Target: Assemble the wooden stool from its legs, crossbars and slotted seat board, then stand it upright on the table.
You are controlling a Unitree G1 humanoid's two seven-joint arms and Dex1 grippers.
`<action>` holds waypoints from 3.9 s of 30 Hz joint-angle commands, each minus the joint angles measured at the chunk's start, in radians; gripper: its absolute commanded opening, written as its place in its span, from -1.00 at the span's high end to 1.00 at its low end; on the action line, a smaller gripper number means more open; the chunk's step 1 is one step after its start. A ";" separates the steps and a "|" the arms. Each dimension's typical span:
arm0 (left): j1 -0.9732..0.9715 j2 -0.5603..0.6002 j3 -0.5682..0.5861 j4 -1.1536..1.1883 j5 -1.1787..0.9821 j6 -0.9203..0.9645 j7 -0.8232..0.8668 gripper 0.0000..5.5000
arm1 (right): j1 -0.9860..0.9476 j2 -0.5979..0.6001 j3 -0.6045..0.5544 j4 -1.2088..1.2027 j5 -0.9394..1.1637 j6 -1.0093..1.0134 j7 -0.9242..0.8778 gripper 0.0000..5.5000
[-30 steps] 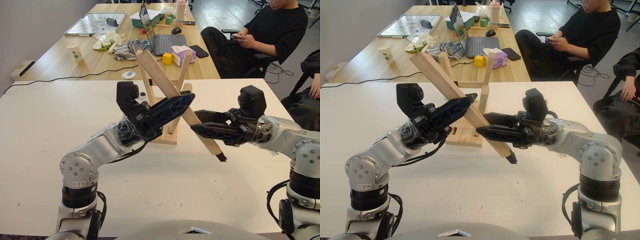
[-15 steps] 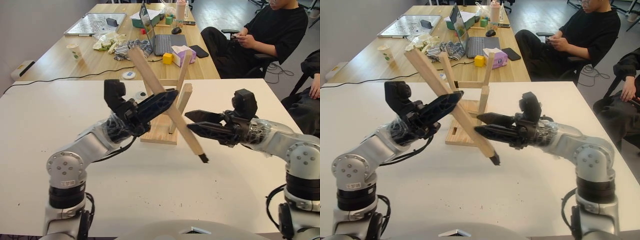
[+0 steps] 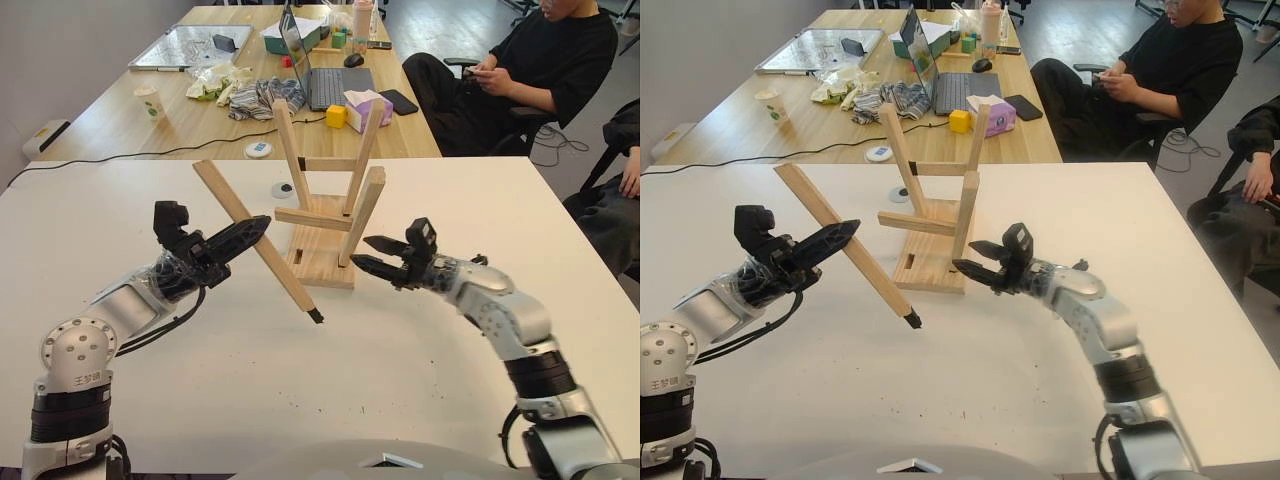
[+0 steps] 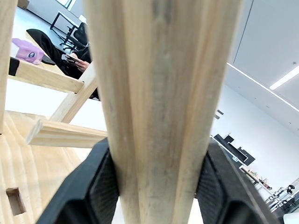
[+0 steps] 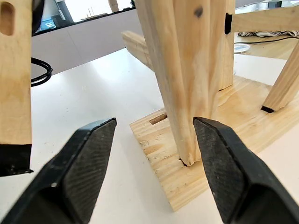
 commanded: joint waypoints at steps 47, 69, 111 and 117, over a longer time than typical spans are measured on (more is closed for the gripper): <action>0.032 -0.308 -0.060 0.226 0.560 -0.475 -0.399 0.26 | 0.067 -0.102 -0.035 0.232 -0.108 -0.051 0.475 0.17; -0.050 -0.407 -0.093 0.385 0.670 -0.649 -0.439 0.27 | 0.028 -0.103 0.005 0.396 -0.151 -0.168 0.501 0.19; -0.359 0.110 -0.577 0.630 1.079 -0.677 -0.823 0.27 | 0.096 -0.065 0.018 0.415 -0.163 -0.265 0.428 0.21; -0.421 0.094 -0.617 0.679 1.085 -0.664 -0.830 0.27 | 0.100 -0.065 0.023 0.423 -0.165 -0.275 0.422 0.21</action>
